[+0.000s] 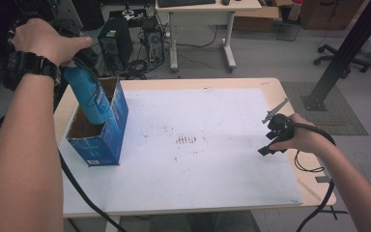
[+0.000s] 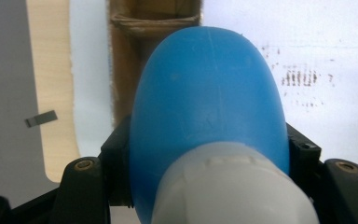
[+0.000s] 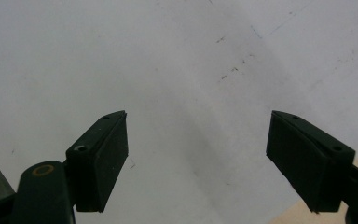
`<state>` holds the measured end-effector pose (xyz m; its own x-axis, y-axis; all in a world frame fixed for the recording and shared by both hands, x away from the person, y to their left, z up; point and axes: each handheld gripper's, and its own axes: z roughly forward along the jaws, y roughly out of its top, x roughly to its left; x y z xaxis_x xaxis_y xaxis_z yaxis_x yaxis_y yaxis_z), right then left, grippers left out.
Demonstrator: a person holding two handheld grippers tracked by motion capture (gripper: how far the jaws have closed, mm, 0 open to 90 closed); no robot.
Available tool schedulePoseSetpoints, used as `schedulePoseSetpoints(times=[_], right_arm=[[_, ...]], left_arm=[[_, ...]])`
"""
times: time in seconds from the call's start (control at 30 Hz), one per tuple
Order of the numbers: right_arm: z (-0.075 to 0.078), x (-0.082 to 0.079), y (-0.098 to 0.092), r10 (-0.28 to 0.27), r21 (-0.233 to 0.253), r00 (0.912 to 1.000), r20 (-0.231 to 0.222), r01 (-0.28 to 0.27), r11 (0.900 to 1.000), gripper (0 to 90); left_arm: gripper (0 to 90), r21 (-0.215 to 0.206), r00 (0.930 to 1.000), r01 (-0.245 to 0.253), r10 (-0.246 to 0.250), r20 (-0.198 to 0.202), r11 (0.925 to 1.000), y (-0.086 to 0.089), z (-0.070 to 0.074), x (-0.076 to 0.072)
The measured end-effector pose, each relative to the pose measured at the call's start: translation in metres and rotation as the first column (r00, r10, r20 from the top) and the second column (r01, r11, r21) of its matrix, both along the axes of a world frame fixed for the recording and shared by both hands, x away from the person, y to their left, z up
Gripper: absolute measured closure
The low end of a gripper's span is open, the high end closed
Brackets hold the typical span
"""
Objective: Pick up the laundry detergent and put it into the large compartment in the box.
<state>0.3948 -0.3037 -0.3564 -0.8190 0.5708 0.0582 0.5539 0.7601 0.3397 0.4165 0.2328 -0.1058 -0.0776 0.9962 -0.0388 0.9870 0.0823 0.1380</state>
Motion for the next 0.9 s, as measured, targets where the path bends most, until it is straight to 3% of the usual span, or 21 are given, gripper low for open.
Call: schedulePoseSetpoints(times=[0.53,0.9], right_arm=[[-0.002,0.000,-0.002,-0.005,0.003,1.0000,-0.005,0.005,1.000,20.9],[-0.002,0.000,-0.003,-0.006,0.000,1.0000,-0.007,0.006,1.000,20.9]], left_arm=[[37.4,0.028,0.9995,-0.032,0.032,0.002,0.9991,0.010,-0.002,0.002],[37.4,0.029,0.9987,-0.042,0.043,-0.026,0.9987,0.018,-0.011,0.003]])
